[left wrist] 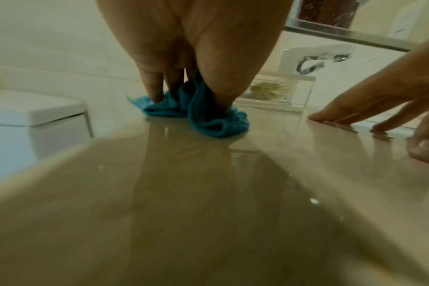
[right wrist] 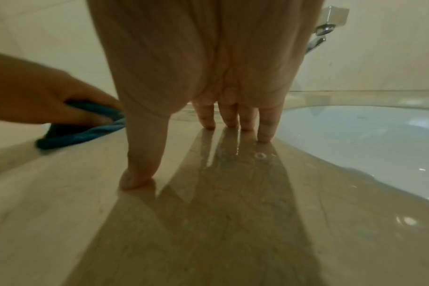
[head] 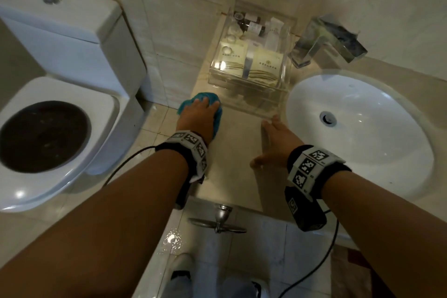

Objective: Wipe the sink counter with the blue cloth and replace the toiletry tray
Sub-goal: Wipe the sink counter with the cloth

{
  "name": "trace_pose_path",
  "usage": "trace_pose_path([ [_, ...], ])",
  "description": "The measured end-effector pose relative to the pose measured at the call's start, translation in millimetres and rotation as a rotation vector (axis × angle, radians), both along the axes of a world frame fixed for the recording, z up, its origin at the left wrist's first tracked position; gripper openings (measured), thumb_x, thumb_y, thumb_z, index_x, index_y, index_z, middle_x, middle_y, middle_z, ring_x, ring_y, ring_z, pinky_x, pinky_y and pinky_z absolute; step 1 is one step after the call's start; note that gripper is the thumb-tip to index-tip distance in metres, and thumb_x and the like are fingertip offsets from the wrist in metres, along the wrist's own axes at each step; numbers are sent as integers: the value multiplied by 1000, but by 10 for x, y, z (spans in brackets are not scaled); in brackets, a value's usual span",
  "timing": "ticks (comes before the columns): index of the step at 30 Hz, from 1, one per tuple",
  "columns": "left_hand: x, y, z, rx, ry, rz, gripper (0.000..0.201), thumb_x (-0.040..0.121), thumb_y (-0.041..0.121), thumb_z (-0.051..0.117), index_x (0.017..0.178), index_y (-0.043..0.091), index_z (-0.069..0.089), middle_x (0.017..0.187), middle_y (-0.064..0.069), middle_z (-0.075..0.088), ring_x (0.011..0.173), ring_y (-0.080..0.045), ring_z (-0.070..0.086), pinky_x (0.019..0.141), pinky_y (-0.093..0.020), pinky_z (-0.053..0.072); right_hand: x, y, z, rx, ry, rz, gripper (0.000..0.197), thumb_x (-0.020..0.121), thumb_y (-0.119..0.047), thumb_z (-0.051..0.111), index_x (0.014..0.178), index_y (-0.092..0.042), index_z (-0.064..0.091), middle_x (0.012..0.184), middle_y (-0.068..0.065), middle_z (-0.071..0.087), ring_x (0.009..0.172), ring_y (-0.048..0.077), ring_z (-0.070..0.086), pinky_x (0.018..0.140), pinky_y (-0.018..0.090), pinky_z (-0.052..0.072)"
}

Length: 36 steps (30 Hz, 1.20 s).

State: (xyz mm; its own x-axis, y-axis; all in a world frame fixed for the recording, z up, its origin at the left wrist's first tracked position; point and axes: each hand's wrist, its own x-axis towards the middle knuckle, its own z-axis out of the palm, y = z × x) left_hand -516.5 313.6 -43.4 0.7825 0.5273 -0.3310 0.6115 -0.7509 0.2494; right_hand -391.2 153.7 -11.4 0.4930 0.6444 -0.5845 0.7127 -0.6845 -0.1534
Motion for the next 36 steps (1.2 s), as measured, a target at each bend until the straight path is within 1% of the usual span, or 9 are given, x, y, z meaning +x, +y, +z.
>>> trace_pose_path([
  [3,327,-283,33,14,-79,-67,56,96,16,44,149,18,26,152,-13,27,141,-31,21,114,-41,23,8,5,-38,9,-13,-5,123,59,-51,80,149,-15,3,157,12,-9,146,25,1,120,34,13],
  [7,390,-684,-56,4,-141,-179,59,95,21,48,149,22,24,154,-9,25,143,-27,19,115,-38,18,16,11,-83,29,12,-7,124,58,-50,80,149,-20,1,158,10,-6,146,26,-2,120,37,13],
  [11,276,-514,-74,37,-187,-191,51,100,28,38,149,26,25,154,-6,24,141,-25,22,113,-35,22,14,-5,-71,21,8,0,123,62,-49,79,149,-18,-1,157,12,-11,146,27,-3,120,38,12],
  [15,347,-230,-20,68,-161,-18,50,99,24,40,148,24,28,151,-7,29,136,-28,30,108,-38,31,28,-16,-92,-6,4,2,122,64,-51,77,149,-17,-5,156,10,-16,146,27,-6,120,38,9],
  [19,575,-270,4,74,-83,-118,59,97,22,46,150,20,20,154,-10,25,141,-30,22,114,-36,21,41,-22,-118,-11,8,7,121,65,-51,76,149,-19,-6,156,10,-18,146,28,-7,119,38,8],
  [24,548,-499,1,41,-66,-227,63,94,17,51,150,23,21,153,-8,26,142,-27,22,115,-37,22,32,-8,-84,-8,40,-13,123,65,-50,77,149,-22,-7,156,10,-18,146,29,-6,119,37,8],
  [28,429,-447,-1,15,-64,-195,56,99,22,42,150,27,20,155,-5,22,143,-25,20,114,-35,22,-89,-113,-80,1,58,-61,108,73,-48,71,149,-26,-2,157,9,-15,146,29,0,119,39,13],
  [32,645,-486,22,42,-84,-87,55,99,22,40,150,25,21,155,-7,24,143,-28,19,114,-40,24,-137,-207,-116,75,79,-117,100,79,-43,67,149,-23,-1,158,6,-12,146,27,0,119,38,11],
  [36,921,-602,-13,0,-62,-240,56,98,24,42,150,25,22,156,-5,23,145,-27,17,117,-39,21,-83,-144,-215,92,106,-140,108,77,-43,69,149,-23,-10,158,4,-13,146,28,-3,119,45,13],
])
